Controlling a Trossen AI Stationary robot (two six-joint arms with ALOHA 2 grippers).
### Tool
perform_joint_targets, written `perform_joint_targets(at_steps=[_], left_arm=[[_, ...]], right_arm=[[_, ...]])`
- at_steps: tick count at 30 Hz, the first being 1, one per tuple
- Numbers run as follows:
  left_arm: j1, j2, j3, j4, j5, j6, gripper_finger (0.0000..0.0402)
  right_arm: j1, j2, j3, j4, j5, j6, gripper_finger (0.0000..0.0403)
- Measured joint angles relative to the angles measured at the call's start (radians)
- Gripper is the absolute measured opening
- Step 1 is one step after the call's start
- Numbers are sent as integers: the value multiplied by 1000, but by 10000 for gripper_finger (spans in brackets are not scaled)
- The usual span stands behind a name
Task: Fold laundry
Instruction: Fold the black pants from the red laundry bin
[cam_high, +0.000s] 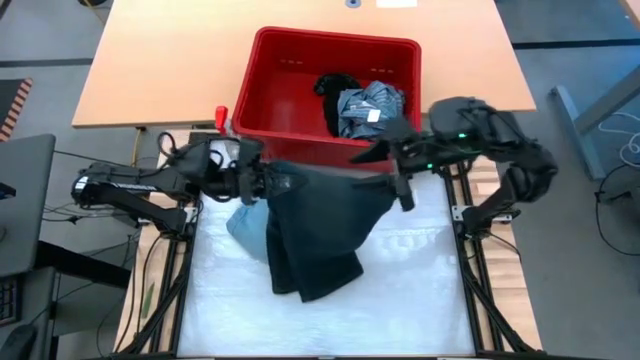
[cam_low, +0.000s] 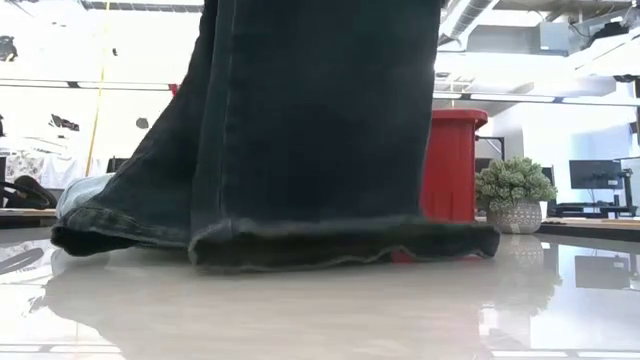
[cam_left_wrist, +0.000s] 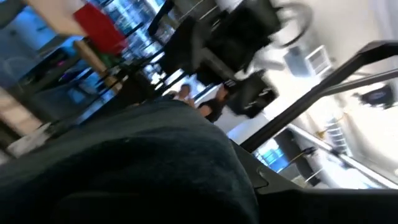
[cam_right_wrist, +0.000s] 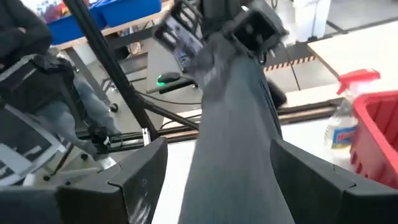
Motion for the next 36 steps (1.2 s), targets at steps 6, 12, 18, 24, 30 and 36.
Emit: perform_joint_targets(at_steps=[6,12,18,24,30,36], left_arm=[[0,55,0,-4,22,-35,0],[0,63,-1,-2,17,-25,0],[1,63,-2,-15,13,-16,0],[1,63,-2,-68,-9,2,0],[1,80,-3,-87,-8,4,0],[1,80,-4,-64,-17,22,0]], right_arm=[[-14,76,68,-31,-4,-94,311],[-32,110,66,-157,-4,-58,311],[-29,135,66,-213,-4,-59,311],[-10,152,66,-231,-31,-43,311],[-13,160,66,-244,-34,-10,311],[-2,177,56,-270,-33,-9,311]])
